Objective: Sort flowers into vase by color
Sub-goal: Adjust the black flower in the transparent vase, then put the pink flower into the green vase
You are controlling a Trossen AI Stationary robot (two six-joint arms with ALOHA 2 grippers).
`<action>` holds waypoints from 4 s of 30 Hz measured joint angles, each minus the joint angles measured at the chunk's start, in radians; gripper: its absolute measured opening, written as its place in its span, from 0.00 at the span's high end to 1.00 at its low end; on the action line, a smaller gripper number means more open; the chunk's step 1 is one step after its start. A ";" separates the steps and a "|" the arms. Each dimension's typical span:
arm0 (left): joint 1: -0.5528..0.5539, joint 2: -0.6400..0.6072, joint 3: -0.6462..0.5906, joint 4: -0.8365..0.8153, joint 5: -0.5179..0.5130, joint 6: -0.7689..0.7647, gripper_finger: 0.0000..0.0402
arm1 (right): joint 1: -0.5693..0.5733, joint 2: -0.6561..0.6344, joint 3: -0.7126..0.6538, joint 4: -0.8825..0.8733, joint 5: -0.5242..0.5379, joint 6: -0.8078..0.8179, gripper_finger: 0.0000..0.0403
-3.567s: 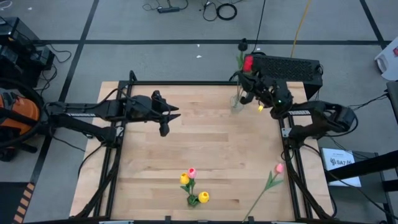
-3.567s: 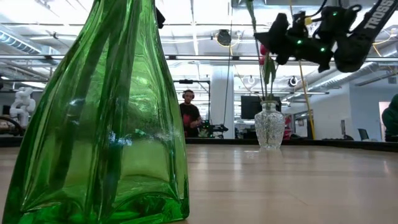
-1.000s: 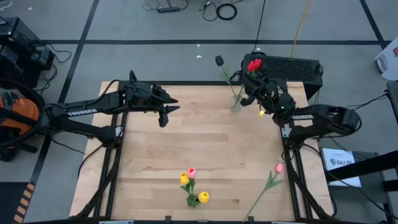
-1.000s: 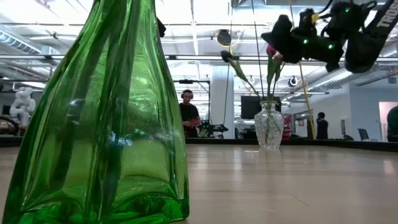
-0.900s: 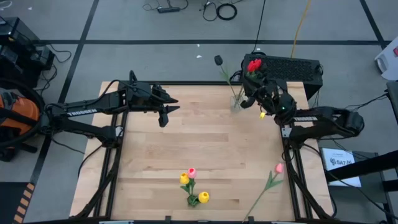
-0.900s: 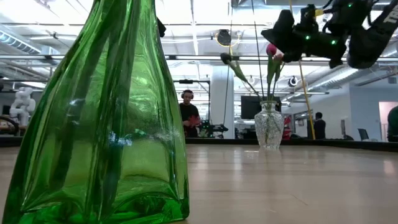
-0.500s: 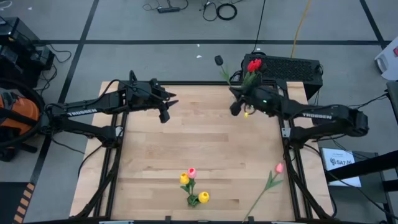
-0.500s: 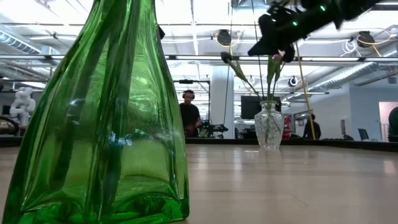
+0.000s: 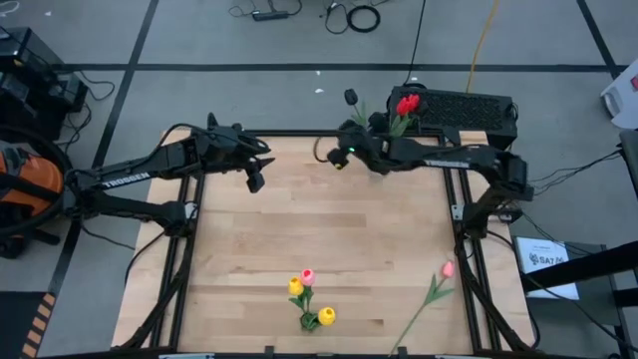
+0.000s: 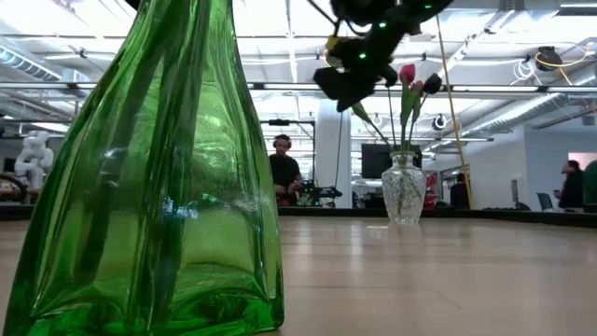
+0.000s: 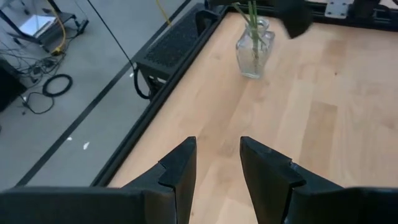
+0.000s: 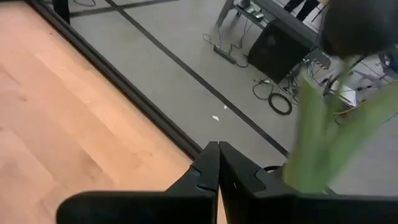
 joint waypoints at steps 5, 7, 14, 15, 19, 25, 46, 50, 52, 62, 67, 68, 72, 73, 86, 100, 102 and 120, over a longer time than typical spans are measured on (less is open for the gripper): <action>0.000 -0.011 0.000 -0.006 0.004 0.000 0.67 | -0.025 0.116 0.129 -0.095 0.032 0.052 1.00; 0.001 -0.011 0.000 -0.007 0.004 0.000 0.67 | -0.037 0.147 0.181 -0.183 0.084 0.116 1.00; 0.000 -0.011 0.000 -0.048 0.007 0.001 0.67 | -0.022 0.160 0.302 -0.536 0.281 0.364 1.00; 0.000 -0.011 0.000 -0.057 0.007 0.001 0.67 | -0.011 0.147 0.307 -0.551 0.301 0.379 1.00; 0.000 -0.011 0.000 -0.066 0.007 0.010 0.67 | 0.026 0.099 0.315 -0.541 0.327 0.392 1.00; 0.000 -0.011 0.000 -0.066 0.007 0.035 0.67 | 0.052 0.073 0.314 -0.540 0.322 0.410 1.00; 0.000 -0.011 0.000 -0.148 0.040 0.029 0.67 | -0.100 0.261 0.313 -0.521 0.159 0.542 1.00; 0.000 -0.011 0.000 -0.182 0.041 0.029 0.67 | -0.067 0.218 0.312 -0.619 0.293 0.619 1.00; 0.000 -0.011 0.000 -0.178 0.041 0.033 0.67 | -0.050 0.188 0.313 -0.661 0.321 0.661 1.00; 0.000 -0.011 0.000 -0.152 0.041 0.085 0.67 | 0.039 0.085 0.313 -0.724 0.347 0.736 1.00; 0.000 -0.010 0.000 -0.101 0.041 0.114 0.67 | 0.089 0.019 0.313 -0.747 0.294 0.731 1.00; 0.000 -0.005 0.000 -0.079 0.042 0.114 0.67 | 0.099 0.000 0.313 -0.759 0.262 0.731 1.00; 0.018 0.037 0.000 -0.020 0.165 0.133 0.67 | 0.135 -0.091 0.313 -0.847 0.116 0.750 1.00; 0.026 0.056 0.000 -0.001 0.196 0.135 0.67 | 0.143 -0.115 0.313 -0.877 0.080 0.767 1.00; 0.133 0.401 0.091 0.282 0.369 0.185 0.67 | 0.307 -0.319 0.111 -1.063 -0.216 0.983 1.00; 0.138 0.591 0.237 0.391 0.374 0.117 0.67 | 0.344 -0.614 -0.627 -0.142 -0.341 0.969 1.00; 0.137 0.622 0.260 0.393 0.374 0.096 0.67 | 0.342 -0.650 -0.668 -0.102 -0.338 0.967 1.00; 0.066 0.663 0.290 0.334 0.374 0.010 0.67 | 0.273 -0.795 -0.688 -0.262 -0.444 0.881 1.00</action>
